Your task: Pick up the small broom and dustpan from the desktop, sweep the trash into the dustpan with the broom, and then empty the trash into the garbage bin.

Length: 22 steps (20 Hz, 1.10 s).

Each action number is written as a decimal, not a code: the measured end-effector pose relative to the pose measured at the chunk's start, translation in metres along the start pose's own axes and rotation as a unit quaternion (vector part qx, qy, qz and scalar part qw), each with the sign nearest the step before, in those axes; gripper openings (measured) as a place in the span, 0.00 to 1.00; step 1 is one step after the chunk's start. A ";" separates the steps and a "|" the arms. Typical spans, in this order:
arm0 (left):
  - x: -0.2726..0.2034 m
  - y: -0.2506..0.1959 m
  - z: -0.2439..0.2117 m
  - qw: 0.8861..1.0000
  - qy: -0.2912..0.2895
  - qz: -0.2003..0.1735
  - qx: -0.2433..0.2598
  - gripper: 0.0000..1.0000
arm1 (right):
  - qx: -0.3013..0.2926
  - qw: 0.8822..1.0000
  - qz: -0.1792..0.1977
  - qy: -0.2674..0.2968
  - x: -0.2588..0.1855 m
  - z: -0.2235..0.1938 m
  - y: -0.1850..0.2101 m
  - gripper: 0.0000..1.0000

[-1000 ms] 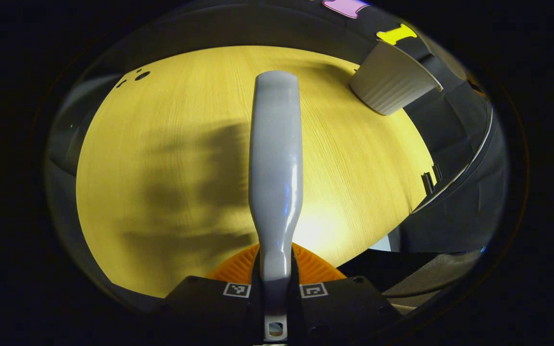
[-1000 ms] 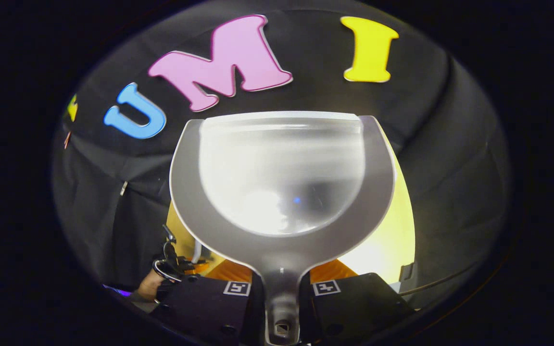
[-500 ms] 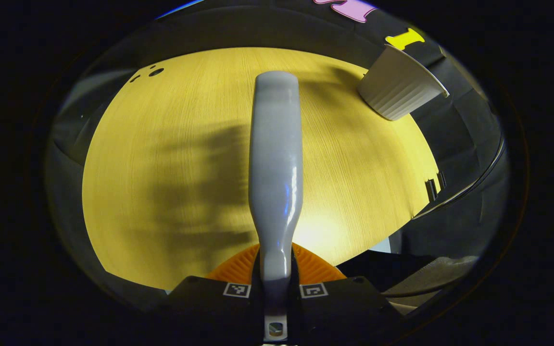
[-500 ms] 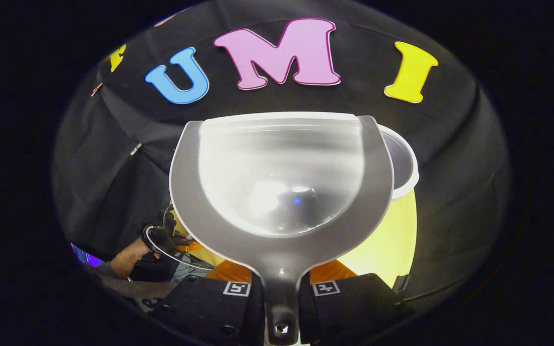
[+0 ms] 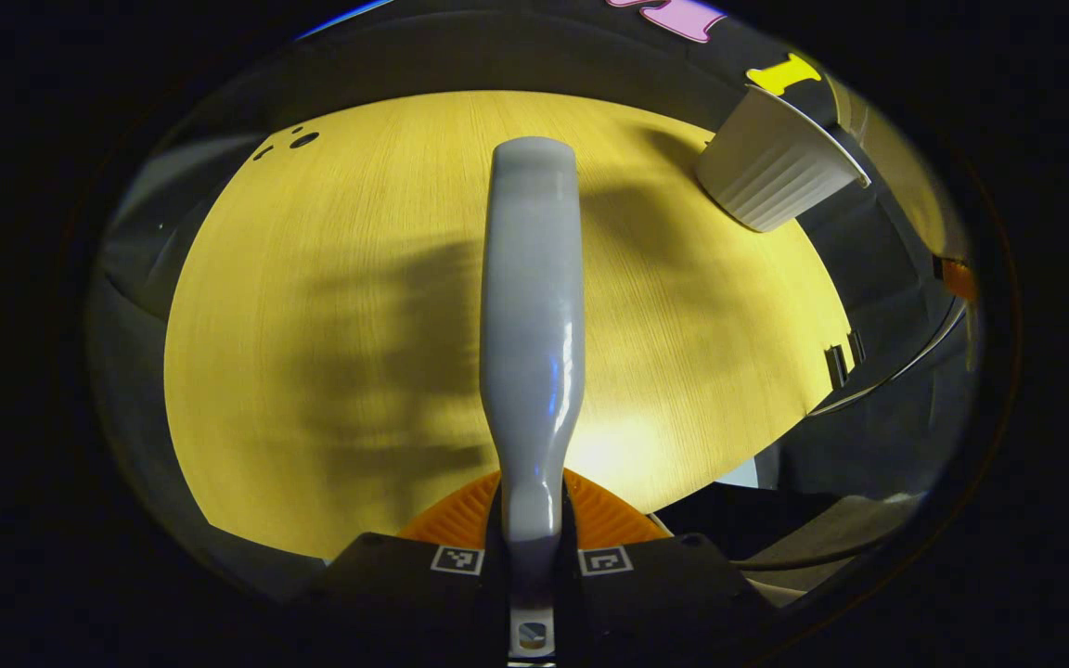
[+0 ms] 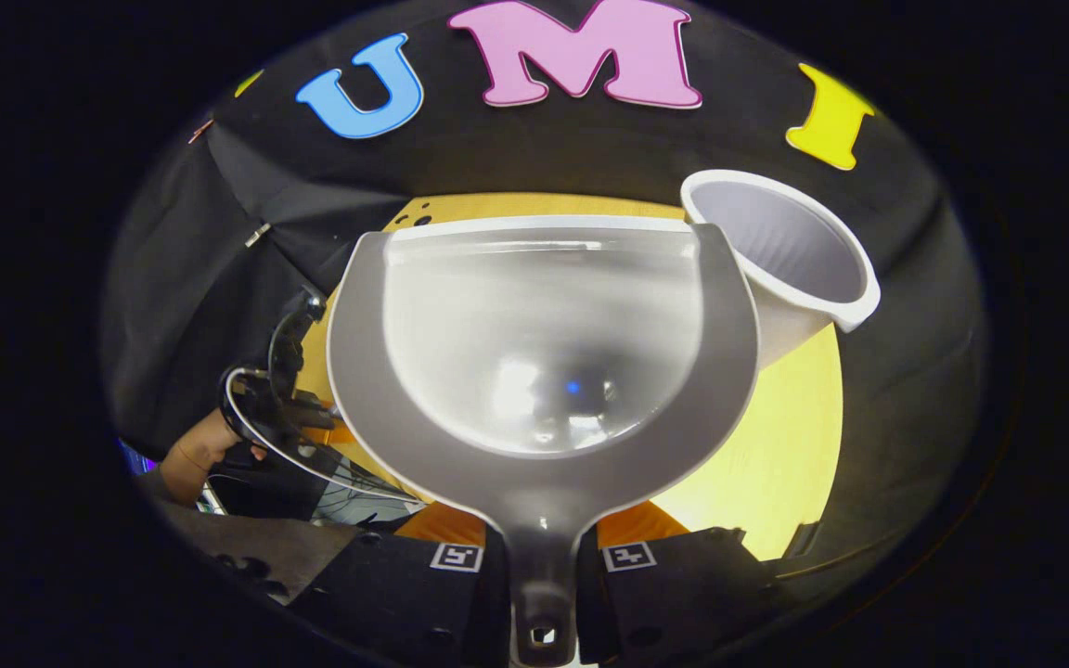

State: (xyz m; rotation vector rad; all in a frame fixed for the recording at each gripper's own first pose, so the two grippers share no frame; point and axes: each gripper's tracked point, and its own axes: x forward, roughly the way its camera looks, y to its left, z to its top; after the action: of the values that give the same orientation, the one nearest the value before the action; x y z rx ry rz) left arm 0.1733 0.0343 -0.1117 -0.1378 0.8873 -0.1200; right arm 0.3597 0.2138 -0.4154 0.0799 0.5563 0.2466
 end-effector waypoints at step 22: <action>0.045 0.012 0.010 0.998 0.034 0.043 -0.027 0.28 | 0.027 0.988 -0.091 0.124 0.184 -0.095 -0.041 0.33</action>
State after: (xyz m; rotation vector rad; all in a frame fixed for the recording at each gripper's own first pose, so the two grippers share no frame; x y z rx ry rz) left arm 0.2099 0.0394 -0.1413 -0.1470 0.9637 -0.0212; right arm 0.4689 0.2219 -0.5962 0.0497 0.8131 0.0632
